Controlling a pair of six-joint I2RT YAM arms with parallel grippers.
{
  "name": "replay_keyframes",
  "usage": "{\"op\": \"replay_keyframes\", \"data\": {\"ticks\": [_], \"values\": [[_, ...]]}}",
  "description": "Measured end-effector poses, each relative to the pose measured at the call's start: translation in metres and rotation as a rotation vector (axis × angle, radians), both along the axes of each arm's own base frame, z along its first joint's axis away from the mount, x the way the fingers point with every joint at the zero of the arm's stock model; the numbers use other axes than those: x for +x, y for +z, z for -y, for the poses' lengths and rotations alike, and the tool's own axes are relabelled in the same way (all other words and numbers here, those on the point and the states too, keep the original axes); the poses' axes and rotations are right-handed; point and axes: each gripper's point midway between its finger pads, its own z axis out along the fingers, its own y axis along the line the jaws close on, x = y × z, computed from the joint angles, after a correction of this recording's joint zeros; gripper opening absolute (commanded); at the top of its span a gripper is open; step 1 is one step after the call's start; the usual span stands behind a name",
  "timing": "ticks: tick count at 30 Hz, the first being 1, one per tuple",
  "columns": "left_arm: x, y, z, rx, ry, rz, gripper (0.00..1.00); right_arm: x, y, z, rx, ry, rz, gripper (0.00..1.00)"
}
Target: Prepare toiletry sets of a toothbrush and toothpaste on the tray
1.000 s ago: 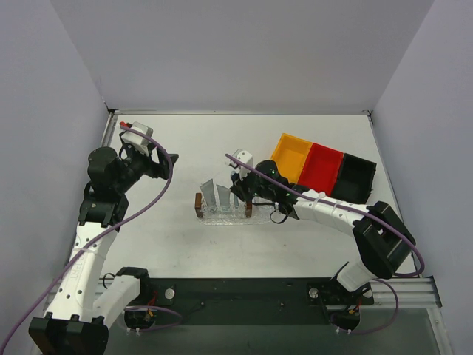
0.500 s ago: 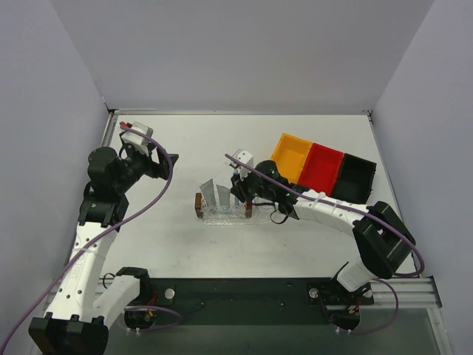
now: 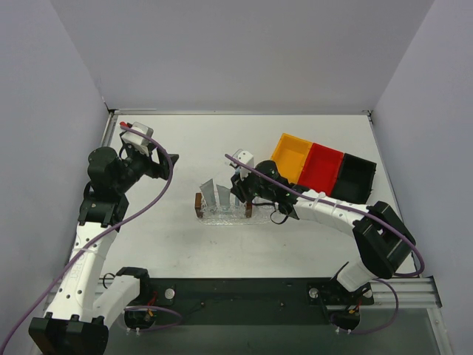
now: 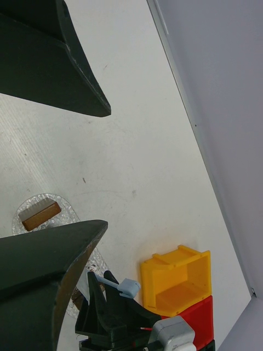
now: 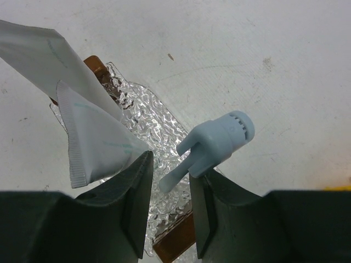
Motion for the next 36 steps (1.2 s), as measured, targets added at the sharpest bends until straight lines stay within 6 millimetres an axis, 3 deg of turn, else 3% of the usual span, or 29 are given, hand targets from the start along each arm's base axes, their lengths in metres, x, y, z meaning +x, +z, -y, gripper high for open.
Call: {"op": "replay_keyframes", "data": {"ticks": [36], "values": [[0.0000,-0.0040,0.0007,0.000,-0.004,-0.006,0.87,0.0031,-0.0011,0.0035,-0.012,-0.024,0.006,0.30]]}}
